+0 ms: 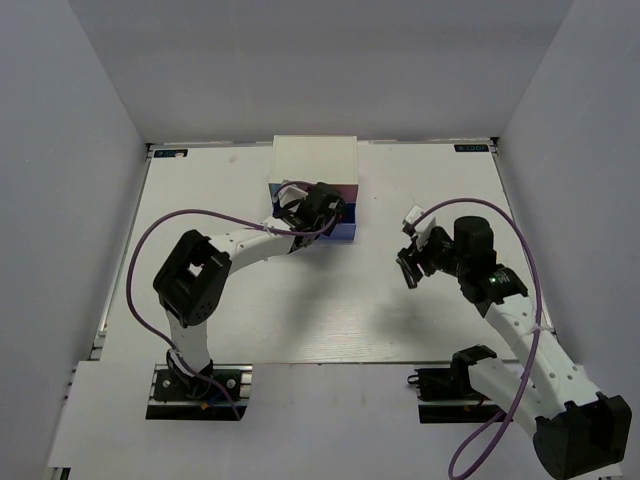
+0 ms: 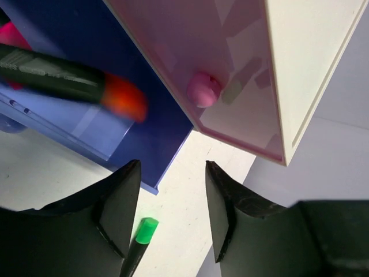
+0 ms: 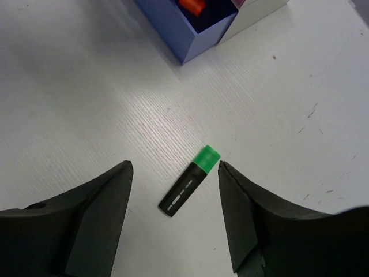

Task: Sort the stationery into containers
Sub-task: Place the pen in the drawer.

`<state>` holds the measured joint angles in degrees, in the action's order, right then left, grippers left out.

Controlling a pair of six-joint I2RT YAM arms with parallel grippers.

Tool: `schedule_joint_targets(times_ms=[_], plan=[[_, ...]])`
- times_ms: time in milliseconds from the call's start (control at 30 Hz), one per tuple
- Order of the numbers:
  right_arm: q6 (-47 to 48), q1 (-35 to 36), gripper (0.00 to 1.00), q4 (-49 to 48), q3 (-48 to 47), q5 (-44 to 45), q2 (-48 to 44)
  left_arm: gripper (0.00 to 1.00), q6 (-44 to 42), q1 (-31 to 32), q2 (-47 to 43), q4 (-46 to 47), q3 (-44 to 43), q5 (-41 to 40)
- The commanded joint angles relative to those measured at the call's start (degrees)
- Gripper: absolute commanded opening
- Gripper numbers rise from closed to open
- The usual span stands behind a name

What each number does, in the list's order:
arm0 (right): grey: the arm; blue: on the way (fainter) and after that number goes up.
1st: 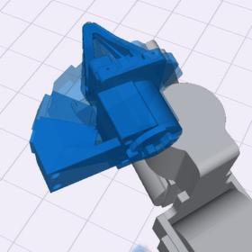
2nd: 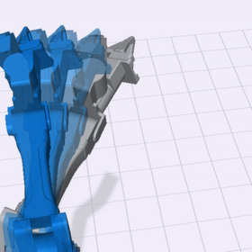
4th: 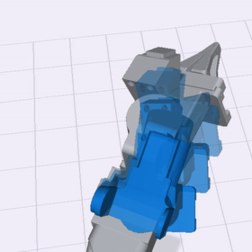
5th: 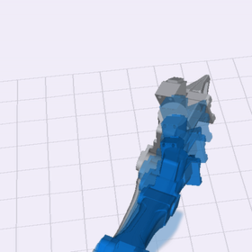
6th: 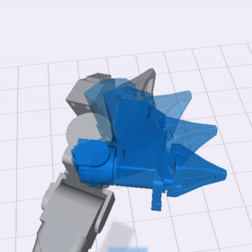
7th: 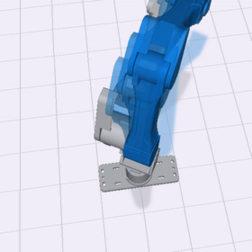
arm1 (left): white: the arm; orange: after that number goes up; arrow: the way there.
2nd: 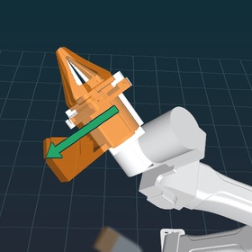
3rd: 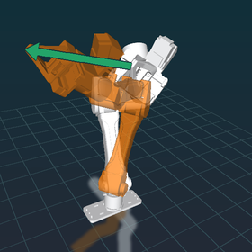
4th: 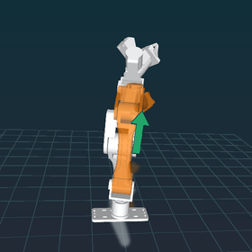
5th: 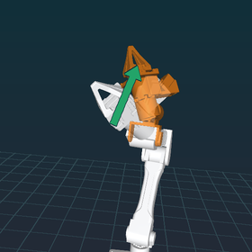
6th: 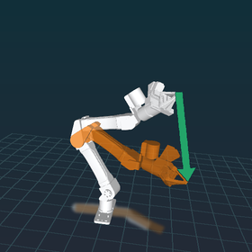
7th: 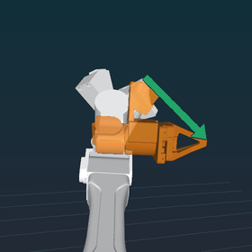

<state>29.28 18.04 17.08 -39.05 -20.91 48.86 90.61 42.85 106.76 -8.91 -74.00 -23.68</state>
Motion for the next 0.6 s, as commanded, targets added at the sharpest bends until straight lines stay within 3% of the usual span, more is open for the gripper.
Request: schedule_joint_targets(times_ms=[0,133,200,267,400,467,533,567], plan=[[-0.89,-0.38,0.67,0.41,0.37,0.08,-1.05,0.59,0.71,-0.4,-1.03,-0.06,-1.59,-1.72],[-1.06,-0.55,0.69,0.76,0.46,0.16,-1.22,0.61,0.71,-0.4,-1.03,0.47,-1.59,-1.72],[-2.2,-0.99,0.76,0.93,0.64,0.78,-1.23,0.62,0.71,-0.4,-1.03,1.0,-1.59,-1.2],[-6.13,-1.25,0.9,0.06,1.52,2.61,-1.49,0.62,0.71,-0.4,-1.03,1.61,-1.59,-0.49],[-8.97,-2.66,0.9,0.58,3.62,4.74,-0.96,0.62,-0.07,-0.4,-3.66,3.46,1.48,2.4],[-10.73,-2.84,0.8,1.2,4.59,4.91,-0.87,0.62,-1.57,-0.4,-5.68,5.73,4.72,5.38],[-13.8,-3.45,0.55,1.9,5.03,5.0,-0.44,0.62,-5.07,-0.4,-9.71,6.45,7.45,7.32],[-12.76,-3.45,0.5,1.29,6.16,4.48,-0.43,0.62,-6.57,-0.4,-11.21,8.62,10.68,9.42]])
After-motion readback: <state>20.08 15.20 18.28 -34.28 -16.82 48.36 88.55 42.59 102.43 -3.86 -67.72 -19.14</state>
